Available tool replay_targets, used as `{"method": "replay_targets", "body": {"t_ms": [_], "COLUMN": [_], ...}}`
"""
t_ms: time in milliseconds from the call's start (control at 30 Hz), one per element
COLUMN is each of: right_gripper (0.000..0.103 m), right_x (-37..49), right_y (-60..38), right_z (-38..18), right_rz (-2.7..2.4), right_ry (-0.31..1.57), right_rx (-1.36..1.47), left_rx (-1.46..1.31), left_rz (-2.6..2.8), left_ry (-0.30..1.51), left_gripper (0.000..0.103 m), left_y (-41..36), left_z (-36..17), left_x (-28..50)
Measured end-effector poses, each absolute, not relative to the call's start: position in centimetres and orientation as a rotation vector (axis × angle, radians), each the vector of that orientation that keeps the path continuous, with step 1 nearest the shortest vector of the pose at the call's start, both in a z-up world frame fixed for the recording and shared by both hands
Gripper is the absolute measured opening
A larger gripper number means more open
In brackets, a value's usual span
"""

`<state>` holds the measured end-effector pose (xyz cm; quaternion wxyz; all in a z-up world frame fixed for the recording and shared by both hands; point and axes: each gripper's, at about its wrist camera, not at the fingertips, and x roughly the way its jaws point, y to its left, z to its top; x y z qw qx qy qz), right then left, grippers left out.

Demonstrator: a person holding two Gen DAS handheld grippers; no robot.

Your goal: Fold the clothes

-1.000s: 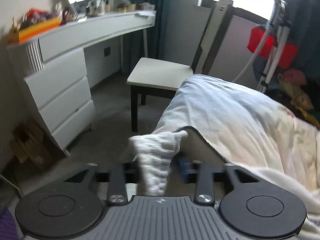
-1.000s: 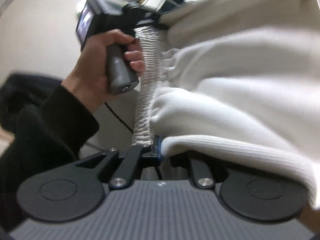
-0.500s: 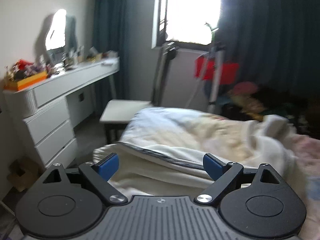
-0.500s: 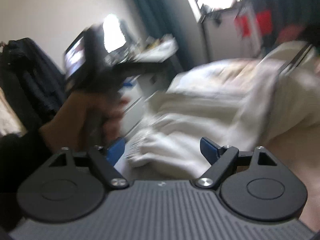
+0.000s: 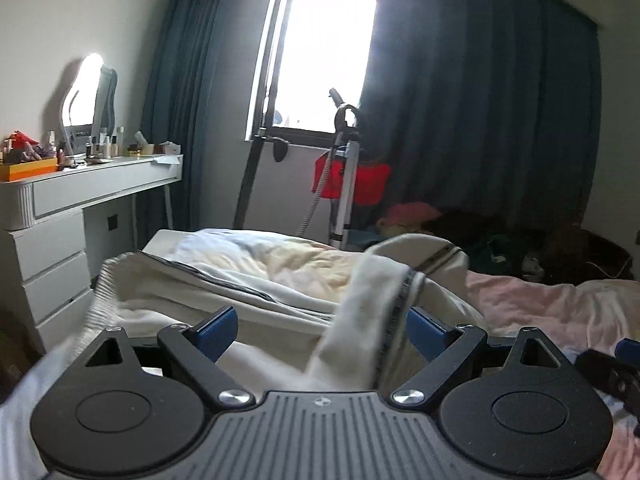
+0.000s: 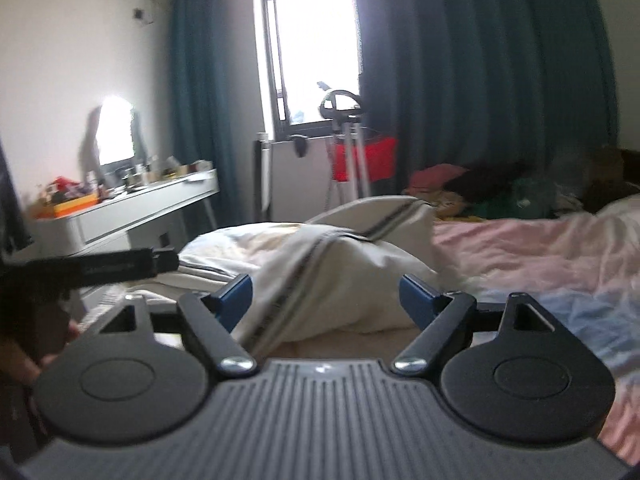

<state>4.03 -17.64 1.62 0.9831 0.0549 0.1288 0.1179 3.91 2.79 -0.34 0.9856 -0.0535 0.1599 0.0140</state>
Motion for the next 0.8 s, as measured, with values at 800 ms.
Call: {"method": "replay_targets", "body": {"t_ms": [800], "right_gripper": [0.083], "right_x": [5.1], "right_y": [-22.0], "right_z": [-0.9], "right_rz": [0.19], "right_ry": [0.389], "right_rx": [0.277], "left_rx": [0.148], "left_rz": [-0.061], "left_ry": [0.421], "left_gripper": [0.093], "left_y": [-4.0], "left_z": [-7.3], "left_x": [22.1]}}
